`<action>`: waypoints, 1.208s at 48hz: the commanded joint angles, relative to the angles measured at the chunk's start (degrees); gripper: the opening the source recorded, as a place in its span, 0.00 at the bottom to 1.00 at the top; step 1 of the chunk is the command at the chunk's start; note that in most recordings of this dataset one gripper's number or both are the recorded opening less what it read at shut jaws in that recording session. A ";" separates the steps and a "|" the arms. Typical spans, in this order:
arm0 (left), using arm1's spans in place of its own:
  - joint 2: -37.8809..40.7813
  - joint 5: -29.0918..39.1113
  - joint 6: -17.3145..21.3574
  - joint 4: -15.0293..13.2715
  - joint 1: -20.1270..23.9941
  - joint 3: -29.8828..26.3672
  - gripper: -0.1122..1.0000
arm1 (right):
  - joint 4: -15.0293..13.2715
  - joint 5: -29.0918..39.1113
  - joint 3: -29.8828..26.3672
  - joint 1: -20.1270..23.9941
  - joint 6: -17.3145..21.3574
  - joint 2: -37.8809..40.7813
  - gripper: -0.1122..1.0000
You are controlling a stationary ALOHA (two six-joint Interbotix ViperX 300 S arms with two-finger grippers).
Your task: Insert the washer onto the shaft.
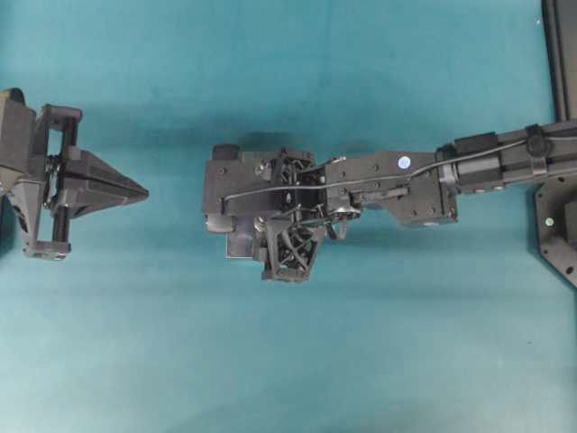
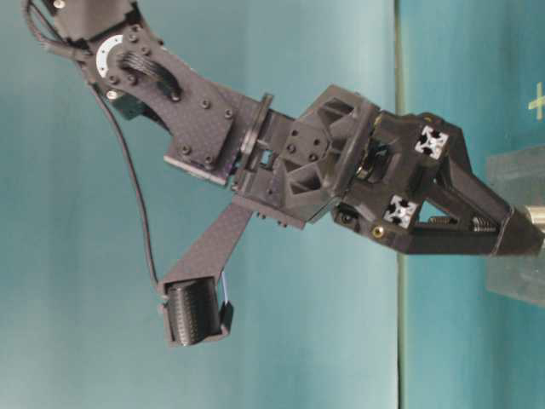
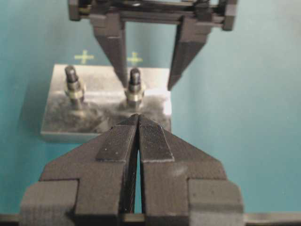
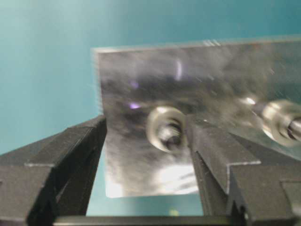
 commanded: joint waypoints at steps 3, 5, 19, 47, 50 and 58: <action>-0.62 -0.53 -0.18 0.18 -0.09 -0.62 0.10 | -0.70 0.70 -0.88 -1.76 -0.09 -0.79 0.74; -0.70 -0.44 -0.18 0.18 -0.09 -0.62 0.10 | -0.70 1.32 -0.88 -2.20 -0.09 -0.79 0.73; -1.14 -0.44 -0.18 0.18 -0.09 -0.26 0.10 | -0.26 2.11 -1.23 1.58 0.18 -1.14 0.72; -2.55 -0.44 -0.18 0.18 -0.09 0.44 0.10 | 0.26 2.55 4.66 -2.46 0.97 -8.70 0.72; -2.72 -0.44 -0.18 0.18 -0.09 0.62 0.10 | 0.26 2.11 6.15 -2.55 0.88 -10.11 0.72; -3.78 -0.97 -0.18 0.18 -0.79 0.44 0.10 | 0.35 -1.23 11.07 -2.55 1.05 -14.41 0.72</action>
